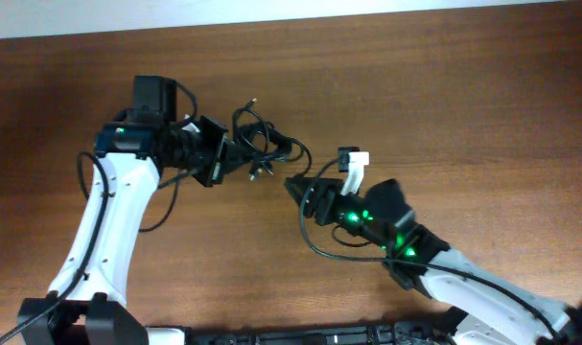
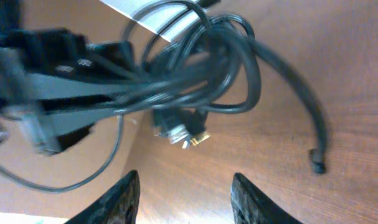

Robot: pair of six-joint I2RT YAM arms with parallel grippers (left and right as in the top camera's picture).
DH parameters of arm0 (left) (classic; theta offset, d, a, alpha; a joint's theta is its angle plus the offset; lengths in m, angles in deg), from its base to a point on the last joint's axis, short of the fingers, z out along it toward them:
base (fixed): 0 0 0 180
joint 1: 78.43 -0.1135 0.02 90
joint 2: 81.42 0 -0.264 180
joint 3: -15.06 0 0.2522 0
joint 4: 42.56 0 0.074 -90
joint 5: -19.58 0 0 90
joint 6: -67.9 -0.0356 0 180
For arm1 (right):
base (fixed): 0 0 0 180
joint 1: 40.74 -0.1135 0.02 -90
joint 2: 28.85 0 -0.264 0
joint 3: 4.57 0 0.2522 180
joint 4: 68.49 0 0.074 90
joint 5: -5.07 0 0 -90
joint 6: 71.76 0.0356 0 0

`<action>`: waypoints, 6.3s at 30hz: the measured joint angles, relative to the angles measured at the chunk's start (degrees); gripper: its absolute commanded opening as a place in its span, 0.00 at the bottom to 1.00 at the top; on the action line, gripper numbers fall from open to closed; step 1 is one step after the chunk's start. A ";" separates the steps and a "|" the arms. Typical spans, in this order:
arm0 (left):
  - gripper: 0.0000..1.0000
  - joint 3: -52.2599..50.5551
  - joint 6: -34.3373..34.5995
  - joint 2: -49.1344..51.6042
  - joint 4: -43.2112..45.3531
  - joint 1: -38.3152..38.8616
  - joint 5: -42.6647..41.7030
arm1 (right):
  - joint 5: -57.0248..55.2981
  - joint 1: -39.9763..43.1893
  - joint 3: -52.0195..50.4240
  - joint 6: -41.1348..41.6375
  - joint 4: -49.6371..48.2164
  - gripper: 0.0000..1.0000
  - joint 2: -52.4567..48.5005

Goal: Untangle cables

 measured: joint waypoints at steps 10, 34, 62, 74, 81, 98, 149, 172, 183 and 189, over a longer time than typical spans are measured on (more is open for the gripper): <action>0.00 0.02 4.61 0.02 -0.83 5.57 0.42 | -18.88 -1.29 -0.07 16.22 -7.41 0.19 -6.80; 0.00 0.17 -64.72 0.33 13.88 1.92 -18.03 | 1.88 13.31 0.09 -26.16 25.31 0.97 26.08; 0.80 0.28 -62.58 -0.37 15.19 8.37 -6.10 | 9.73 13.84 -0.28 4.07 -4.83 0.07 -1.62; 0.00 0.26 -66.20 -0.37 13.38 9.86 -8.94 | 13.68 13.62 -0.28 2.47 -10.40 0.63 -1.64; 0.00 0.28 -70.75 -0.37 11.45 4.59 1.18 | 25.81 14.97 -0.17 5.22 -20.96 0.71 -1.64; 0.08 0.66 -85.40 -0.37 2.91 11.69 -6.71 | 9.33 8.68 -0.15 12.41 -13.84 0.19 -1.60; 0.00 0.04 -5.22 25.90 14.03 27.45 27.02 | -15.32 17.44 18.16 -21.24 53.99 0.99 8.39; 0.87 -3.58 -79.54 -13.09 8.15 14.32 18.40 | 39.15 17.44 18.18 -28.83 8.85 0.04 -12.63; 0.49 -4.37 -27.93 -13.16 7.04 14.19 27.06 | 32.70 17.44 18.08 -15.19 1.16 0.04 -12.92; 0.00 -9.86 -26.10 -13.31 12.74 14.19 20.37 | 32.48 17.38 17.99 -13.66 0.81 0.15 -13.44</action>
